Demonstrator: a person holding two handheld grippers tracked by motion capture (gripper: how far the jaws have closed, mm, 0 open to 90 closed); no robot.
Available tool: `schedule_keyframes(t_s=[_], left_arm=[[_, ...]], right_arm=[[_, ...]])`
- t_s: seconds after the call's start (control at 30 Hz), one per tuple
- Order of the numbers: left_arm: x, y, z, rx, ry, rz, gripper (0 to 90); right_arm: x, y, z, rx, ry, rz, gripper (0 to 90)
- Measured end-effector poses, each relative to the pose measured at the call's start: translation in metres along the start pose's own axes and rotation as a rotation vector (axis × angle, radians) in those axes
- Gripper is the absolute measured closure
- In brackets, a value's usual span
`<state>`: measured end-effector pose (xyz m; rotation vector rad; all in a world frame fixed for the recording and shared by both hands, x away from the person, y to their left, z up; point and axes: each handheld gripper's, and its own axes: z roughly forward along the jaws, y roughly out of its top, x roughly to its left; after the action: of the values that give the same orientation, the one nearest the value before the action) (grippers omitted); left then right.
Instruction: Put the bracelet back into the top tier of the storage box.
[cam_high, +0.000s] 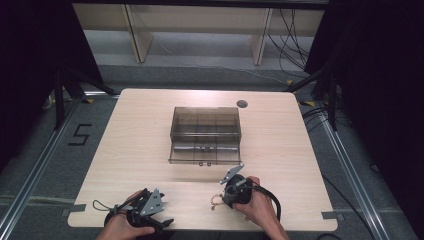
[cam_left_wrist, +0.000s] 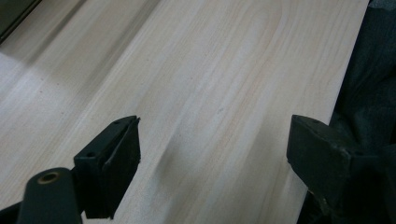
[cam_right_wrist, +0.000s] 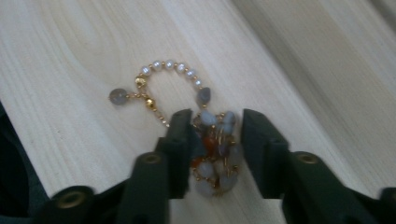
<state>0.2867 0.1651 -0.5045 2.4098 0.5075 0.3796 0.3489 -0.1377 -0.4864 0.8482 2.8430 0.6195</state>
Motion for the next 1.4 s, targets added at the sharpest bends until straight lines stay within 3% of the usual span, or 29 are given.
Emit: schedule_keyframes(t_s=[0.13,0.2,0.27,0.4,0.77,1.2,1.4], left_arm=[[0.0,0.0,0.0,-0.001,0.001,0.003,17.7],[0.0,0.0,0.0,0.001,0.002,-0.001,17.7],[0.0,0.0,0.0,-0.001,0.001,0.002,17.7],[0.0,0.0,0.0,-0.001,0.002,0.0,17.7],[0.0,0.0,-0.001,-0.003,0.003,-0.001,17.7],[0.001,0.0,0.0,-0.002,-0.004,-0.006,17.7],[0.001,0.0,0.001,-0.003,-0.01,-0.006,17.7]], right_arm=[[-0.001,0.003,0.0,0.026,0.009,-0.024,74.4],[-0.001,0.005,0.0,0.037,-0.003,-0.042,75.1],[0.0,0.006,-0.001,0.049,0.011,-0.031,76.2],[0.0,0.008,0.0,0.06,0.019,-0.06,76.8],[0.0,0.01,-0.005,0.047,0.029,-0.086,81.1],[-0.001,0.018,-0.04,-0.033,-0.002,-0.098,84.5],[-0.004,0.024,-0.057,-0.028,-0.015,-0.108,84.7]])
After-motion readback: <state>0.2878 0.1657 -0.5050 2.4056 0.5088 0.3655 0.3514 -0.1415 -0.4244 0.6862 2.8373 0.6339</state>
